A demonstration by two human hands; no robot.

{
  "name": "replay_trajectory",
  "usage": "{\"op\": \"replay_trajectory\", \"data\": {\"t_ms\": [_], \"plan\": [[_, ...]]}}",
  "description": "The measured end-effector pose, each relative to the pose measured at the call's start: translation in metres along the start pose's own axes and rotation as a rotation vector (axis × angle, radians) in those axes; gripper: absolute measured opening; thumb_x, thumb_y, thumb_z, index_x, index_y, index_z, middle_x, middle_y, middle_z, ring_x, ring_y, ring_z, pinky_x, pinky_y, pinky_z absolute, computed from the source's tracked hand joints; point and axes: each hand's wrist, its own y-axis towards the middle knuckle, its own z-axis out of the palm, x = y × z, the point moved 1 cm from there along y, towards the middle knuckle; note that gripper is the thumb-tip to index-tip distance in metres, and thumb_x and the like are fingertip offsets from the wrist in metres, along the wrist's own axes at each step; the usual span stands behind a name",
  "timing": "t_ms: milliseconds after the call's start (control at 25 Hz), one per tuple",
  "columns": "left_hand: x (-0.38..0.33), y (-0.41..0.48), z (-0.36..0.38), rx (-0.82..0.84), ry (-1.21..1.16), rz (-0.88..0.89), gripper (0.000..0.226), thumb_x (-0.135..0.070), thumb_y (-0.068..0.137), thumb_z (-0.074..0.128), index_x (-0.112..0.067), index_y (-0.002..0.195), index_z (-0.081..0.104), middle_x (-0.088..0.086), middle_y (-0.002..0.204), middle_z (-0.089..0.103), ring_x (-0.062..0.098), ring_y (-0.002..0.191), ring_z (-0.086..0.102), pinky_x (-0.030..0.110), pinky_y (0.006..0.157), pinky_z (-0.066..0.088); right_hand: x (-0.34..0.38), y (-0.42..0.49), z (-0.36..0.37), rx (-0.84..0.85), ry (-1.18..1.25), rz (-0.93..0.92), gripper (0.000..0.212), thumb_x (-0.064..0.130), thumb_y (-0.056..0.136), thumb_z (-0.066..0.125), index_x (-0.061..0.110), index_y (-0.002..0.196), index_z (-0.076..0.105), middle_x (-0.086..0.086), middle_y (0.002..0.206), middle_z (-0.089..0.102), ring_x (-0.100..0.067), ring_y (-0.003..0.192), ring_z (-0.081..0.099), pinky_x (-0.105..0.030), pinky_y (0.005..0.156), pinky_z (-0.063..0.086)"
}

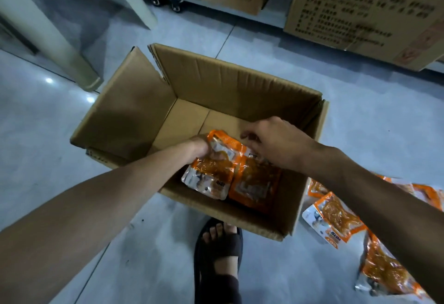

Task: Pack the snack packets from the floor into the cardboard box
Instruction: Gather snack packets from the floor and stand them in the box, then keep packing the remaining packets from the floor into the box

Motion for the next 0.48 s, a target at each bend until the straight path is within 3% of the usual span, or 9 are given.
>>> {"op": "replay_trajectory", "data": {"t_ms": [80,200,320,480], "plan": [[-0.002,-0.006,-0.001,-0.043,0.115,0.020,0.051,-0.022,0.089,0.071,-0.007,0.135,0.053,0.014,0.137,0.058,0.033,0.129,0.053,0.034,0.097,0.041,-0.004,-0.010,-0.006,-0.001,0.015,-0.007,0.026,0.029,0.095,0.050,0.027,0.116,0.065,-0.007,0.117,0.068,-0.030,0.107,0.064,-0.045,0.089,0.053],[-0.011,-0.026,-0.002,-0.166,0.334,0.070,0.045,-0.034,0.094,0.064,-0.012,0.132,0.054,0.013,0.132,0.061,0.029,0.119,0.059,0.037,0.095,0.047,-0.011,-0.036,-0.024,-0.101,0.050,-0.013,0.023,0.026,0.096,0.049,0.027,0.112,0.065,-0.004,0.113,0.070,-0.027,0.102,0.066,-0.043,0.084,0.054],[-0.031,-0.069,0.008,-0.270,0.488,0.093,0.062,-0.040,0.094,0.060,-0.010,0.143,0.038,0.014,0.135,0.057,0.030,0.120,0.058,0.038,0.096,0.050,-0.016,-0.075,-0.049,-0.219,0.090,-0.002,0.021,0.023,0.095,0.051,0.026,0.109,0.066,0.000,0.112,0.066,-0.024,0.100,0.065,-0.042,0.085,0.054],[-0.083,-0.155,0.045,-0.322,0.585,0.368,0.059,-0.045,0.088,0.065,-0.017,0.136,0.045,0.008,0.135,0.059,0.029,0.121,0.058,0.040,0.099,0.049,-0.025,-0.154,-0.089,-0.288,0.106,0.045,0.022,0.015,0.092,0.054,0.022,0.107,0.068,-0.004,0.106,0.065,-0.025,0.097,0.065,-0.039,0.087,0.052]]}}
